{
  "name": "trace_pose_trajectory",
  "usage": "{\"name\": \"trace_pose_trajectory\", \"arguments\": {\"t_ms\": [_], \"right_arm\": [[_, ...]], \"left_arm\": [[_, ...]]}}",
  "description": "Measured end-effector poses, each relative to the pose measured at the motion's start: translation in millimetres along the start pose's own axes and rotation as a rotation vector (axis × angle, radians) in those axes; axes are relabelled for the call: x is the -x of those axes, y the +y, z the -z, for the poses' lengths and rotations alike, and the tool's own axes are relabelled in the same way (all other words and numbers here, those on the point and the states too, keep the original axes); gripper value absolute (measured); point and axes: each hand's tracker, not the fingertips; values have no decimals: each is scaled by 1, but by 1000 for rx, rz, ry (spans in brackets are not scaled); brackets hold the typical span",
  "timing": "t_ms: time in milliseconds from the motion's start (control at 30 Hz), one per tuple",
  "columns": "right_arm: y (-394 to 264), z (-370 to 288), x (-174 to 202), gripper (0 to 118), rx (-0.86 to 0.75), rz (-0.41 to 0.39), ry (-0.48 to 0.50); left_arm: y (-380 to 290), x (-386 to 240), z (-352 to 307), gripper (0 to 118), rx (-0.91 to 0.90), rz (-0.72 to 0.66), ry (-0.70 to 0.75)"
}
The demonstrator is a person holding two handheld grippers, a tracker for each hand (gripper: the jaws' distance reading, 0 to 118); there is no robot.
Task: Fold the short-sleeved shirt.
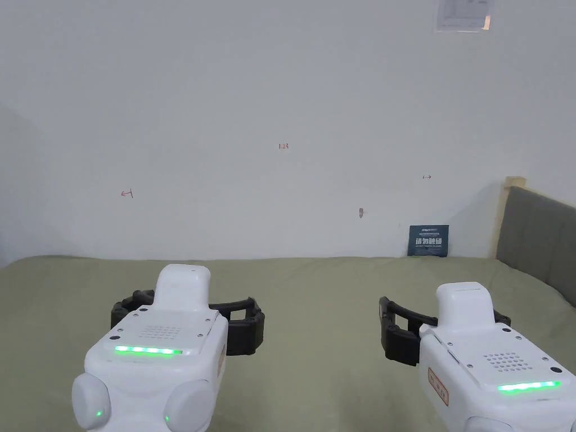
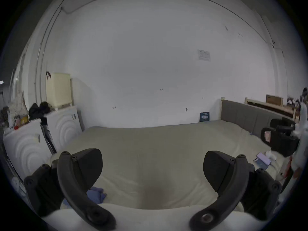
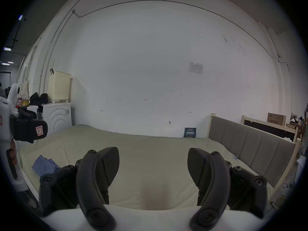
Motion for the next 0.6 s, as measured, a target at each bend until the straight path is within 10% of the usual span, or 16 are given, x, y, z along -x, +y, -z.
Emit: {"name": "trace_pose_trajectory", "arguments": {"t_ms": [600], "right_arm": [[1, -2, -3, 88, -6, 13, 6]], "left_arm": [[-4, -8, -2, 118, 16, 8, 59]]}}
